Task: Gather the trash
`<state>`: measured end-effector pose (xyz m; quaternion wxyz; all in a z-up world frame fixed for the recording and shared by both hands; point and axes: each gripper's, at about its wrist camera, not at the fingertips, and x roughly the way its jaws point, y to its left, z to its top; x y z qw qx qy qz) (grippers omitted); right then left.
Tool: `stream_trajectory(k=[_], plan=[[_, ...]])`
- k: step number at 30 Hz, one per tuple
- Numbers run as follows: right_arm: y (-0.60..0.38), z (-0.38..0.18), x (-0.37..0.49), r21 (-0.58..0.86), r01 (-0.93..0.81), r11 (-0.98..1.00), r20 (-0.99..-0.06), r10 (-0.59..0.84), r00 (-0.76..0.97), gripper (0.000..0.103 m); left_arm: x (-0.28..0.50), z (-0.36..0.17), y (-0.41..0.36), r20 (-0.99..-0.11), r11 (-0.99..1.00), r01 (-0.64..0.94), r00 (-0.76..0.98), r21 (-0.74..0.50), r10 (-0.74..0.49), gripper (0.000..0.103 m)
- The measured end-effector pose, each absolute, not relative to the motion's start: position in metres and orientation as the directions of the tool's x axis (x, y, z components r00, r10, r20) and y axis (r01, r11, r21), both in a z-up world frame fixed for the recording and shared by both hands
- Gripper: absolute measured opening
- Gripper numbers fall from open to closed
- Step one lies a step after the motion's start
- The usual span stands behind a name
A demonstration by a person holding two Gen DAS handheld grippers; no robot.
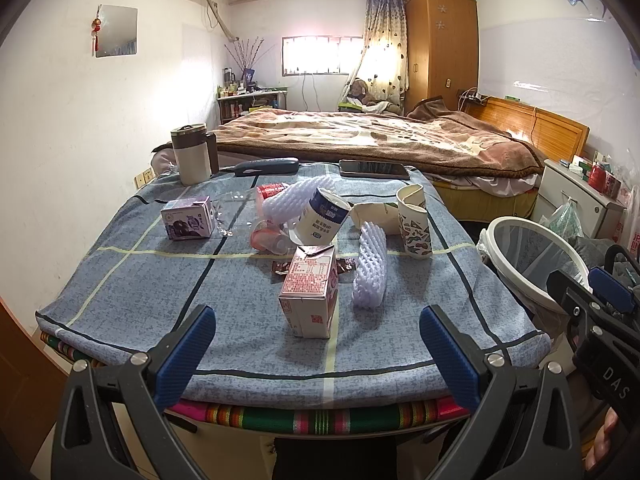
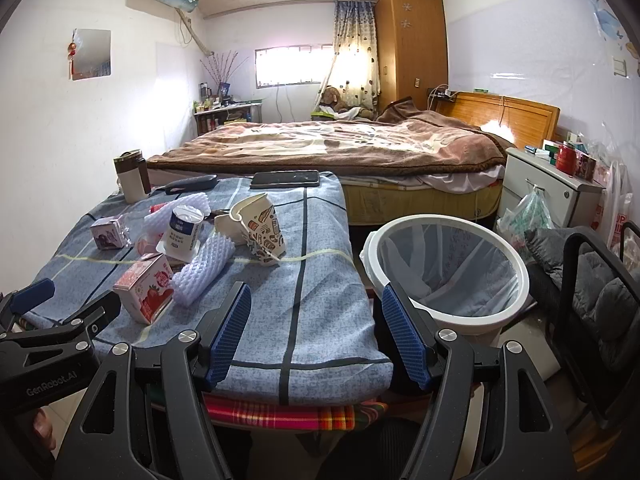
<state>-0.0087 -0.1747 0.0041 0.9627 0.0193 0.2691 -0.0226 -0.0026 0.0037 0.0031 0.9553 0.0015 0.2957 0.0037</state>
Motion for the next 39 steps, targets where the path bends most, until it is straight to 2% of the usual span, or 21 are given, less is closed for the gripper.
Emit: stream_trajectory(k=[13, 19, 22, 28, 36, 39], plan=[[-0.171, 0.001, -0.006, 0.017, 0.047, 0.999, -0.53, -0.031, 0.848, 0.069, 0.003, -0.003, 0.012, -0.581, 1.0, -0.006, 0.814, 0.003, 0.007, 0.103], [-0.165, -0.005, 0.01, 0.042, -0.006, 0.999, -0.529, 0.028, 0.848, 0.069, 0.014, -0.014, 0.037, -0.608, 0.999, 0.001, 0.794, -0.032, -0.021, 0.103], [-0.159, -0.007, 0.02, 0.056, -0.042, 0.998, -0.535, 0.066, 0.842, 0.069, 0.024, -0.022, 0.052, -0.631, 0.999, -0.008, 0.775, -0.051, -0.026, 0.095], [-0.147, -0.015, 0.043, 0.071, -0.094, 0.993, -0.558, 0.118, 0.822, 0.069, 0.041, -0.03, 0.066, -0.639, 0.987, 0.049, 0.757, -0.153, -0.137, 0.095], [-0.137, -0.021, 0.063, 0.063, -0.104, 0.993, -0.59, 0.121, 0.798, 0.069, 0.069, -0.043, 0.053, -0.666, 0.979, 0.106, 0.72, -0.175, -0.197, 0.094], [-0.135, -0.022, 0.068, 0.054, -0.097, 0.994, -0.598, 0.11, 0.794, 0.069, 0.076, -0.044, 0.055, -0.667, 0.974, 0.111, 0.713, -0.197, -0.216, 0.085]])
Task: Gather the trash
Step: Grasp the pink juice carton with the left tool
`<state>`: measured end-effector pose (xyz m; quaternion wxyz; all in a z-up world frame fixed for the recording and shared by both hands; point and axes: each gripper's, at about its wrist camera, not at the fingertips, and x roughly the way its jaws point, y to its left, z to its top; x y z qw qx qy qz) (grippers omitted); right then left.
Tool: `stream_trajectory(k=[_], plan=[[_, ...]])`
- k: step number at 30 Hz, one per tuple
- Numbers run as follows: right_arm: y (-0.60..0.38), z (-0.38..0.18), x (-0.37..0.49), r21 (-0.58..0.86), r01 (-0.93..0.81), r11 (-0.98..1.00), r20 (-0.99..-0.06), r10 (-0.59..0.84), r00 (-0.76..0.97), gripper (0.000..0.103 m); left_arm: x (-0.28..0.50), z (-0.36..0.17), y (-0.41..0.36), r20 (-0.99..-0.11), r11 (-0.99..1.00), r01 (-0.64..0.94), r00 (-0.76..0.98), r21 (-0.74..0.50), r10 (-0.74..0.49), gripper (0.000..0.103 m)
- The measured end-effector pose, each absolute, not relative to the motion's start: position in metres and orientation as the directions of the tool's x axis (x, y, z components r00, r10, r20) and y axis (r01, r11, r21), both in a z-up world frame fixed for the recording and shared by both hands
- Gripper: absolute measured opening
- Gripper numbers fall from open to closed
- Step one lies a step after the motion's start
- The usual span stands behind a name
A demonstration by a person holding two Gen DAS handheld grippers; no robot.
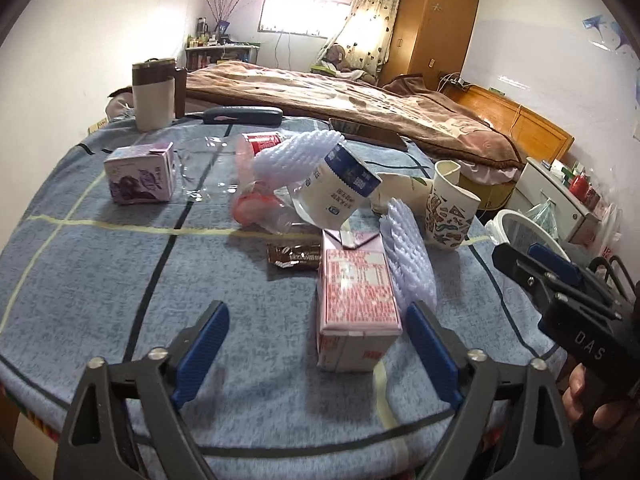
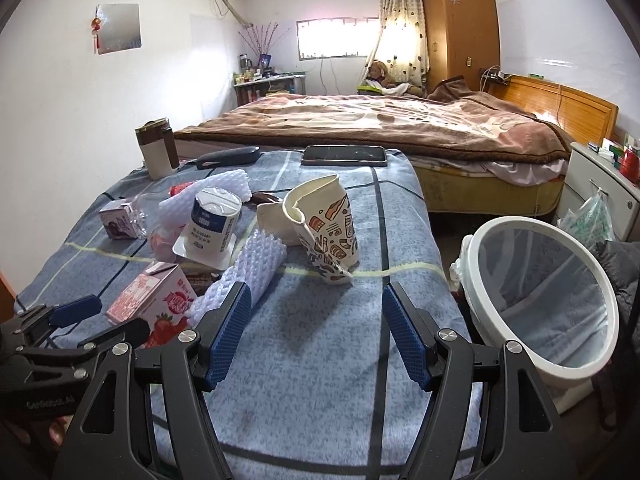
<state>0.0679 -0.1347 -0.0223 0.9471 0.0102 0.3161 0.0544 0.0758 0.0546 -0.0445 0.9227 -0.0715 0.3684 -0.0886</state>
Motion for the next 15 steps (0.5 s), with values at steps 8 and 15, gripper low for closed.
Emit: stream_trajectory(k=[8, 15], plan=[[-0.125, -0.028, 0.082, 0.051, -0.1, 0.994, -0.621, 0.11, 0.776, 0.069, 0.092, -0.05, 0.056, -0.675, 0.964, 0.141, 0.691, -0.225, -0.258, 0.056], [-0.115, -0.031, 0.088, 0.067, -0.113, 0.991, -0.635, 0.13, 0.761, 0.069, 0.091, -0.047, 0.066, -0.665, 0.974, 0.138, 0.712, -0.182, -0.225, 0.038]])
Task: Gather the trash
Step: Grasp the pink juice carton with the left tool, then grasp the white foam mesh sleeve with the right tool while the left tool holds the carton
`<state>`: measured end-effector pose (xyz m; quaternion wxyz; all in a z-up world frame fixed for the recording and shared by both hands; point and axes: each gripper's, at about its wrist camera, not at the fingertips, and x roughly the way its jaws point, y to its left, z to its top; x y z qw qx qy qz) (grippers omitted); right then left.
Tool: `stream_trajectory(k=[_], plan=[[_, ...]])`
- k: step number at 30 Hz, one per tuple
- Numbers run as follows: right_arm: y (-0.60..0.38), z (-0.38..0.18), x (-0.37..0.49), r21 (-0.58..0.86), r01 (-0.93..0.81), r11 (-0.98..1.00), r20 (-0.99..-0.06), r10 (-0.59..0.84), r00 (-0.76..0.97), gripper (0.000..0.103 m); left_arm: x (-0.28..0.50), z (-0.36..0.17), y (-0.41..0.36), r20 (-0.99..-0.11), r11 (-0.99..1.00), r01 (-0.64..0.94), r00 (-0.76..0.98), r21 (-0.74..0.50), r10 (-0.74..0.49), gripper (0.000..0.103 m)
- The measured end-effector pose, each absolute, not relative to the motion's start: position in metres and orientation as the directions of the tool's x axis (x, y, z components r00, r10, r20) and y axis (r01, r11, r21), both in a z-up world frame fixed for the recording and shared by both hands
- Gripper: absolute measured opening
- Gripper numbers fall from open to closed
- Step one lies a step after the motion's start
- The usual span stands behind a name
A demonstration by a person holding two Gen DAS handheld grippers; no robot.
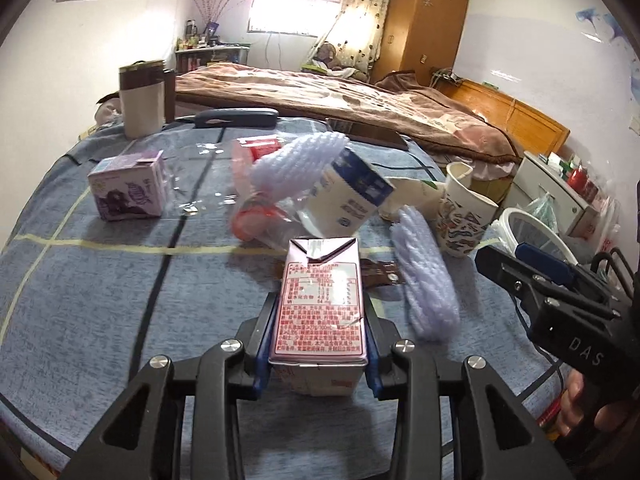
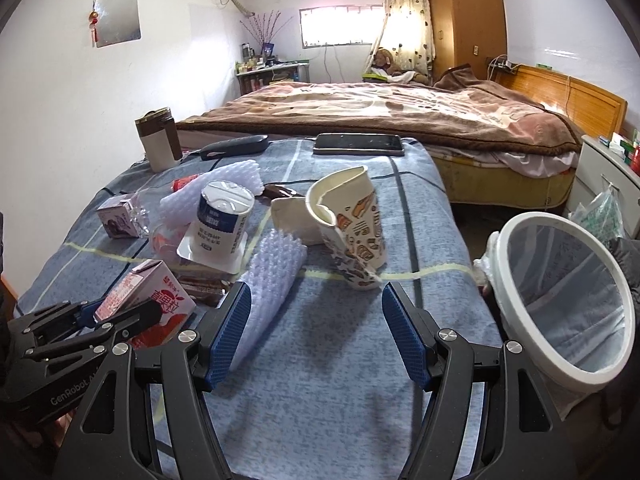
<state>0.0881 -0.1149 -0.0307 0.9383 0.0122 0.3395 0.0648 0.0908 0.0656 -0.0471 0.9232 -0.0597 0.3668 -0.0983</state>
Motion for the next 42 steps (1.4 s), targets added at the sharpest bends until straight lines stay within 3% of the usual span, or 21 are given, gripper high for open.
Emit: stream_trajectory(k=[18, 30, 35, 42], plan=[[-0.081, -0.052, 0.115, 0.088, -0.125, 0.988, -0.719, 0.15, 0.679, 0.069, 0.082, -0.048, 0.118, -0.658, 0.982, 0.004, 0.741, -0.191, -0.132, 0.038], [-0.08, -0.054, 0.111, 0.089, -0.132, 0.987, -0.718, 0.156, 0.678, 0.036, 0.083, -0.049, 0.115, -0.66, 0.983, 0.007, 0.74, -0.186, -0.13, 0.038], [-0.081, -0.055, 0.11, 0.075, -0.129, 0.989, -0.714, 0.143, 0.685, 0.028, 0.082, -0.047, 0.11, -0.662, 0.984, 0.013, 0.738, -0.179, -0.13, 0.038], [-0.087, -0.051, 0.107, 0.094, -0.135, 0.986, -0.703, 0.162, 0.692, 0.025, 0.078, -0.041, 0.102, -0.656, 0.985, 0.023, 0.744, -0.169, -0.13, 0.038]])
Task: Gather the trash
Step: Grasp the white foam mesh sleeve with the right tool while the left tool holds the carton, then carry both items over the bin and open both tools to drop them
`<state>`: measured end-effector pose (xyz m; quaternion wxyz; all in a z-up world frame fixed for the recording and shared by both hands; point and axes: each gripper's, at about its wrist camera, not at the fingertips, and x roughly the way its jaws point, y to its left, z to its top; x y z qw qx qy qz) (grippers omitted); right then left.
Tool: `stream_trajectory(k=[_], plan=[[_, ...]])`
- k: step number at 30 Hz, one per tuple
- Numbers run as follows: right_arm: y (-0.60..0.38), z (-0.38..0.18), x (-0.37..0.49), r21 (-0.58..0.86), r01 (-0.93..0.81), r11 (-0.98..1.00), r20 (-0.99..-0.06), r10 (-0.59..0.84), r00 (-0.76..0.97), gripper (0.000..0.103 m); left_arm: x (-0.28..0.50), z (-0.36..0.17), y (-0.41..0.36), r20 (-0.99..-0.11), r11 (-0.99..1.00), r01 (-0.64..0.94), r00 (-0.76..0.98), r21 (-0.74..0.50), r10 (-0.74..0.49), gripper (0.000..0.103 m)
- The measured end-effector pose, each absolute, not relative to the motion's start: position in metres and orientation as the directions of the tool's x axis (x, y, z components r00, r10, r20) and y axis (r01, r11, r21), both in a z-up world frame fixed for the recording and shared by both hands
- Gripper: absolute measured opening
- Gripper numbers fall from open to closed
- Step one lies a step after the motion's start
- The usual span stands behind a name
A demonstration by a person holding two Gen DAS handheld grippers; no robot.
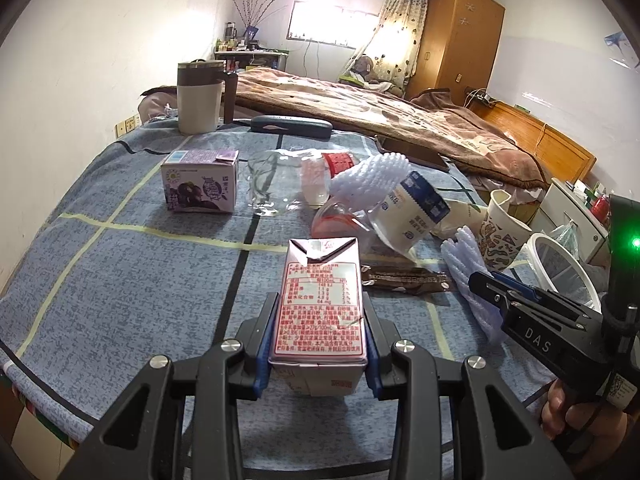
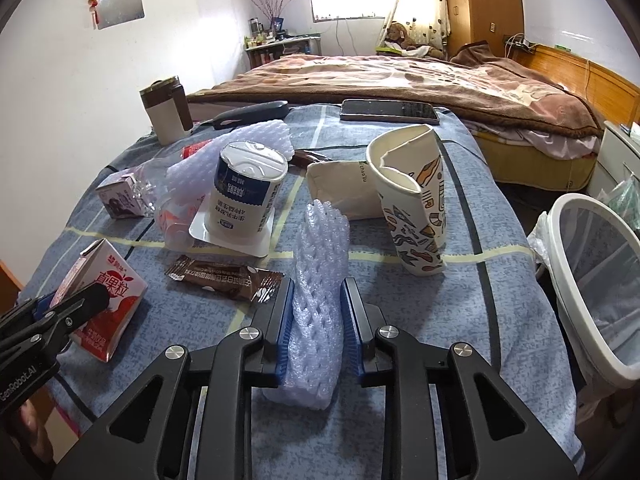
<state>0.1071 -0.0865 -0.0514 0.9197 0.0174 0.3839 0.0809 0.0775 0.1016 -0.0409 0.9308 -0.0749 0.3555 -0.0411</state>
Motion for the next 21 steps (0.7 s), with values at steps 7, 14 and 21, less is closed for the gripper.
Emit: stream_trajectory(k=[7, 14, 21], plan=[[-0.093, -0.044, 0.098, 0.119, -0.151, 0.981, -0.68, 0.191, 0.708, 0.022, 0.074, -0.033, 0.09, -0.647, 0.987, 0.044, 0.75, -0.156, -0.136, 0.038], [-0.101, -0.033, 0.088, 0.135, -0.158, 0.978, -0.653, 0.208, 0.728, 0.022, 0.071, -0.022, 0.075, -0.634, 0.987, 0.074, 0.759, -0.142, -0.148, 0.038], [-0.126, -0.011, 0.077, 0.149, -0.128, 0.981, -0.606, 0.193, 0.771, 0.022, 0.074, -0.003, 0.045, -0.606, 0.98, 0.146, 0.77, -0.133, -0.197, 0.038]])
